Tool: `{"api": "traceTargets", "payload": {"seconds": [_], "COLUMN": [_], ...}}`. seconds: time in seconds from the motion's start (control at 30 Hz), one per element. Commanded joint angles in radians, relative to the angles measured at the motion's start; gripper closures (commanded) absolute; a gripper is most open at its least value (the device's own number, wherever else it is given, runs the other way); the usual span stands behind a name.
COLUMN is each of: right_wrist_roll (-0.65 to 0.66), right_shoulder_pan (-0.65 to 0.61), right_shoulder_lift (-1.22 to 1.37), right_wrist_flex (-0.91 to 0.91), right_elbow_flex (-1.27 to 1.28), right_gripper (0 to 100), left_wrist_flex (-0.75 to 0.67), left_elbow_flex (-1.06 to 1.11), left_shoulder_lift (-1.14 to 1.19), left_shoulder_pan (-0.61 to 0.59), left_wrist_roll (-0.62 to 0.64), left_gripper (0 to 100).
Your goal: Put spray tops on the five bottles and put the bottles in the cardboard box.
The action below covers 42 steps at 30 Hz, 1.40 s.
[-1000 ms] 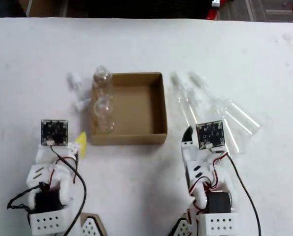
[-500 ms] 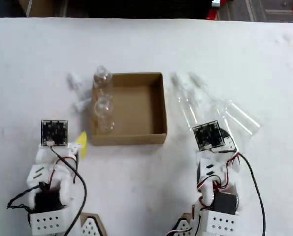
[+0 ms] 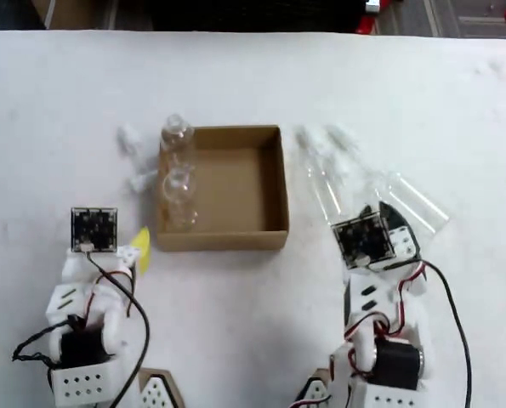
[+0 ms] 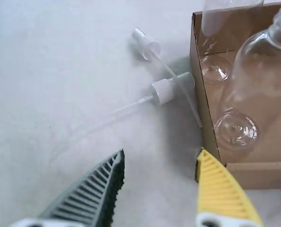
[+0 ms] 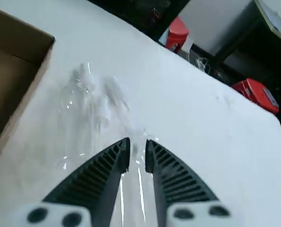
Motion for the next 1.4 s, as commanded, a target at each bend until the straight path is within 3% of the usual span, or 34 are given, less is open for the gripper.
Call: {"api": "traceTargets", "payload": {"seconds": [0.0,0.13,0.3,0.5,0.77,0.97,1.13,1.27,1.37], "right_wrist_roll": [0.049,0.048,0.043,-0.081,-0.098,-0.184,-0.19,-0.192,-0.186], "right_shoulder_pan": [-0.058,-0.065,-0.07,-0.082,-0.189,-0.202,-0.211,-0.223,-0.249], "right_shoulder_lift": [0.15,0.472,0.895,1.307,1.816,2.219,2.45,2.513,2.543], "right_wrist_flex": [0.021,0.036,0.206,0.42,0.628,0.739,0.842,0.834,0.814], "right_elbow_flex": [-0.141,-0.321,-0.66,-1.126,-1.752,-2.119,-2.392,-2.435,-2.458], "right_gripper": [94.9,94.9,94.9,94.9,94.9,94.9,91.0,80.2,80.0], "left_wrist_flex": [0.003,0.003,0.003,0.003,0.006,0.008,0.009,0.009,0.009], "left_elbow_flex": [-0.003,-0.003,-0.003,-0.003,-0.003,-0.003,-0.003,-0.003,-0.003], "left_shoulder_lift": [-0.015,-0.015,-0.015,-0.015,-0.015,-0.015,-0.015,-0.015,-0.015], "left_shoulder_pan": [0.015,0.015,0.015,0.015,0.015,0.015,0.015,0.015,0.015], "left_wrist_roll": [0.005,0.002,0.0,-0.002,-0.003,-0.003,-0.003,-0.003,-0.003], "left_gripper": [77,77,77,77,77,77,77,77,77]}}
